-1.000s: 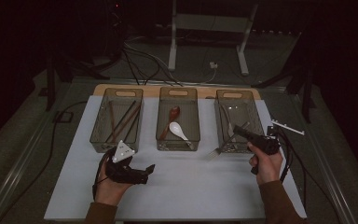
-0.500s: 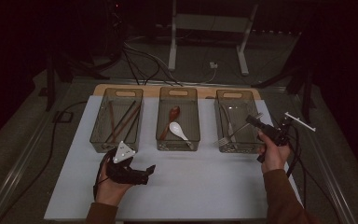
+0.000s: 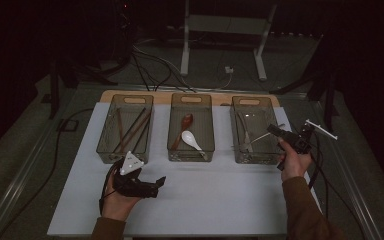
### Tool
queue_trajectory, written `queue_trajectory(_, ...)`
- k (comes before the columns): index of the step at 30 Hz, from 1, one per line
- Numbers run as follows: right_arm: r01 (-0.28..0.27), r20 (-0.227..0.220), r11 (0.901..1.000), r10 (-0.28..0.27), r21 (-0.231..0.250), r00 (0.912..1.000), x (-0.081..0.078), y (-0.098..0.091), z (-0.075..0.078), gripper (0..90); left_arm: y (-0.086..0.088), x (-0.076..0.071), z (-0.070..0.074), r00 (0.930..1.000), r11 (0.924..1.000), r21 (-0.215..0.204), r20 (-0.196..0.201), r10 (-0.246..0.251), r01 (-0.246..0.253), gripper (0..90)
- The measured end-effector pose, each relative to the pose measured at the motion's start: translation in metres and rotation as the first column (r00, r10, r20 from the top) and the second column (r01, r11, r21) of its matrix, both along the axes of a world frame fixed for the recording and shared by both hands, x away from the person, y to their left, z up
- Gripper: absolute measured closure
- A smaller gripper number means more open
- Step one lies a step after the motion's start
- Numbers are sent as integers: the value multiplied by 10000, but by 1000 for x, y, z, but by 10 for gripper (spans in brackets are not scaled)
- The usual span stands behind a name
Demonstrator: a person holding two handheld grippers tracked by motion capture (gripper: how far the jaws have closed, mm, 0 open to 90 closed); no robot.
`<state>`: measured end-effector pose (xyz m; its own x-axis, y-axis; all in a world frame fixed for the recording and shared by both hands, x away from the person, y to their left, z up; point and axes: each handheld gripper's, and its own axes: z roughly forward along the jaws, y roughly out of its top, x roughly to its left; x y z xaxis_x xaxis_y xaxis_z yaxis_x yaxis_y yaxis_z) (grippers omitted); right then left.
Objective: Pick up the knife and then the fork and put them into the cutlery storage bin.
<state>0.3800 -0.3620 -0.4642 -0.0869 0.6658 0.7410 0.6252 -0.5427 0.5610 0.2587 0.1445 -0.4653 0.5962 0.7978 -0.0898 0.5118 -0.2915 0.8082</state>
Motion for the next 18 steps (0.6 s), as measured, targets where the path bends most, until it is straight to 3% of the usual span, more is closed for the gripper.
queue_trajectory(3, -69, -391, 9999, 64, -130, 9992, 3, 1, -5, 727, 0, 0, 0, 10000, 10000, -14, -7, -6, 6, 8)
queue_trajectory(6, -39, -886, 10000, 35, -46, 9961, 8, 2, -10, 598, 0, -1, -1, 10000, 10000, -10, -1, -6, 6, 8)
queue_trajectory(9, -96, -942, 9995, 66, -317, 9955, 12, 3, -13, 406, 1, -1, -2, 10000, 10000, 5, -48, 26, -26, 8)
queue_trajectory(11, -176, -1143, 9982, 110, -565, 9934, 13, 4, -12, 395, 1, -1, -3, 10000, 10000, -17, -58, 14, -14, 8)
queue_trajectory(18, -802, -1002, 9895, 683, -1200, 9926, 13, 9, -9, 301, -1, -1, -2, 10000, 10000, 2, -7, -45, 45, 9)
